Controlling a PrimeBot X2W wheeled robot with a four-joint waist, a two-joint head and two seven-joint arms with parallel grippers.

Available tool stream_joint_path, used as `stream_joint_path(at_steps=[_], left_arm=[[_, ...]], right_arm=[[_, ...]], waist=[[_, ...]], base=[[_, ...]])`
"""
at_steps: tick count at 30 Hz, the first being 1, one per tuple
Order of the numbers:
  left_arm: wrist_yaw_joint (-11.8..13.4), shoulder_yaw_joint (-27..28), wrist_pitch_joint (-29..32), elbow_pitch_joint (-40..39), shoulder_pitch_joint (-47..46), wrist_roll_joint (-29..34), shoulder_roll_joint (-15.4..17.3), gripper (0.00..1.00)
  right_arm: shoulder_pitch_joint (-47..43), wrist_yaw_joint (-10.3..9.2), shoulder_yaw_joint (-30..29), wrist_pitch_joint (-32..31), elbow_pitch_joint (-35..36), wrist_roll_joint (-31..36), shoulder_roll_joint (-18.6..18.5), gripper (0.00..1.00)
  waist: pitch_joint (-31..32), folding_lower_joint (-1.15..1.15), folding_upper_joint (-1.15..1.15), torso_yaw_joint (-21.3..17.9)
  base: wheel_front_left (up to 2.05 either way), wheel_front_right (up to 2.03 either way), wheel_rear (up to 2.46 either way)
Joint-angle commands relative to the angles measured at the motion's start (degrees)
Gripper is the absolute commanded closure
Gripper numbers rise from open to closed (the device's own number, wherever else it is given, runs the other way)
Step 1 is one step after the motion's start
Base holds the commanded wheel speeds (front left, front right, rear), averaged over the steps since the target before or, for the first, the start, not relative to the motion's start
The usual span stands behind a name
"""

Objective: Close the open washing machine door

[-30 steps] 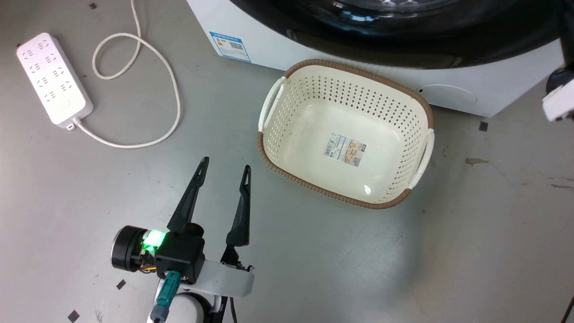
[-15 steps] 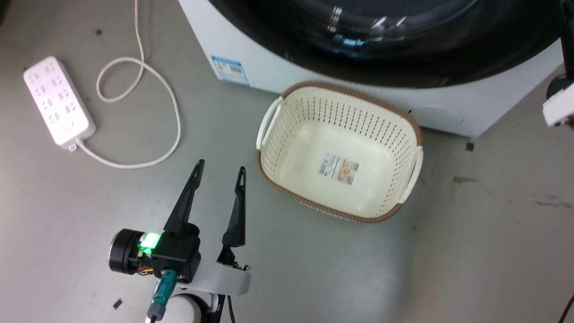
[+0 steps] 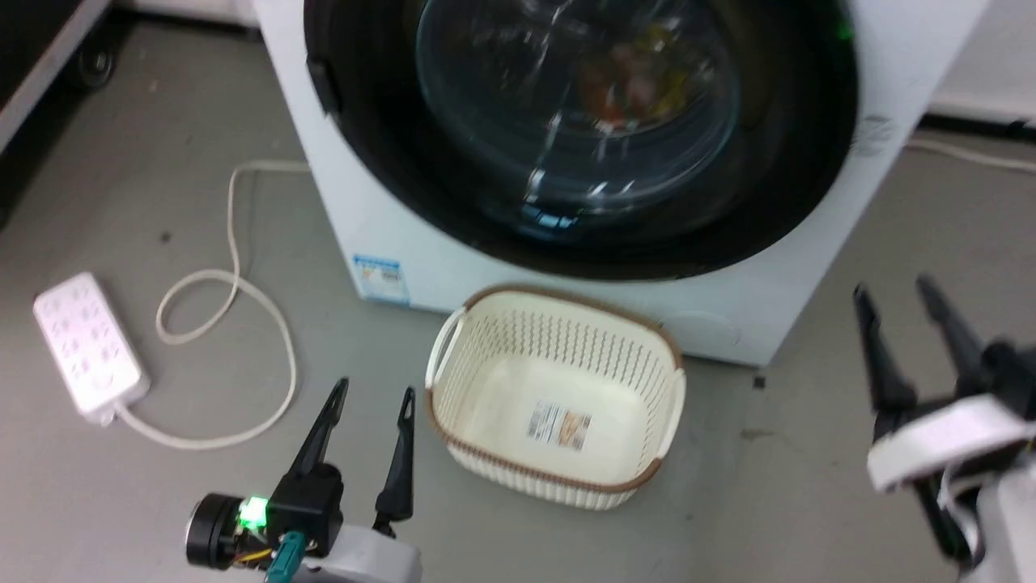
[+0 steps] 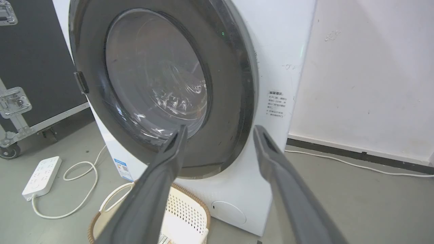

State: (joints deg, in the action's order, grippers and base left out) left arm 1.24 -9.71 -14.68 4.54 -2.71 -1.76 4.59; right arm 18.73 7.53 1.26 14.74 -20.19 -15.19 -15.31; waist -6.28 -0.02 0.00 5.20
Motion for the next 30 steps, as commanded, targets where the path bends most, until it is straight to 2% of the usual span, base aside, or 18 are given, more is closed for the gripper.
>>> stream_joint_path(at_steps=[1,6,11,18,30], left_arm=[[-0.3,0.6,-0.3,0.5,1.1,-0.3,0.4,0.00],[-1.5,2.2,-0.3,1.7,2.8,-1.6,0.4,0.00],[-2.6,2.9,-0.3,2.6,4.0,-2.4,-0.1,0.00],[-3.1,4.2,-0.3,4.5,4.6,-2.9,-0.8,0.00],[-4.1,6.7,-0.3,8.0,4.4,-7.1,-1.6,0.00]], right_arm=[[-3.1,-0.04,-1.8,0.3,1.9,2.1,2.1,0.00],[-10.9,-0.04,-5.7,0.3,6.1,7.2,8.3,0.00],[-15.9,-0.04,-8.5,0.3,8.4,9.1,11.2,0.00],[-19.7,-0.04,-8.4,0.3,8.0,10.2,12.3,0.00],[-20.3,-0.04,-6.4,0.3,8.0,10.0,12.4,0.00]], waist=[[4.3,0.02,0.00,-3.1],[6.5,0.02,0.00,-4.9],[7.4,0.02,0.00,-5.6],[7.9,0.02,0.00,-5.3],[8.2,0.02,0.00,-4.3]], base=[[0.00,0.00,0.00],[0.00,0.00,0.00],[0.00,0.00,0.00],[0.00,0.00,0.00],[0.00,0.00,0.00]])
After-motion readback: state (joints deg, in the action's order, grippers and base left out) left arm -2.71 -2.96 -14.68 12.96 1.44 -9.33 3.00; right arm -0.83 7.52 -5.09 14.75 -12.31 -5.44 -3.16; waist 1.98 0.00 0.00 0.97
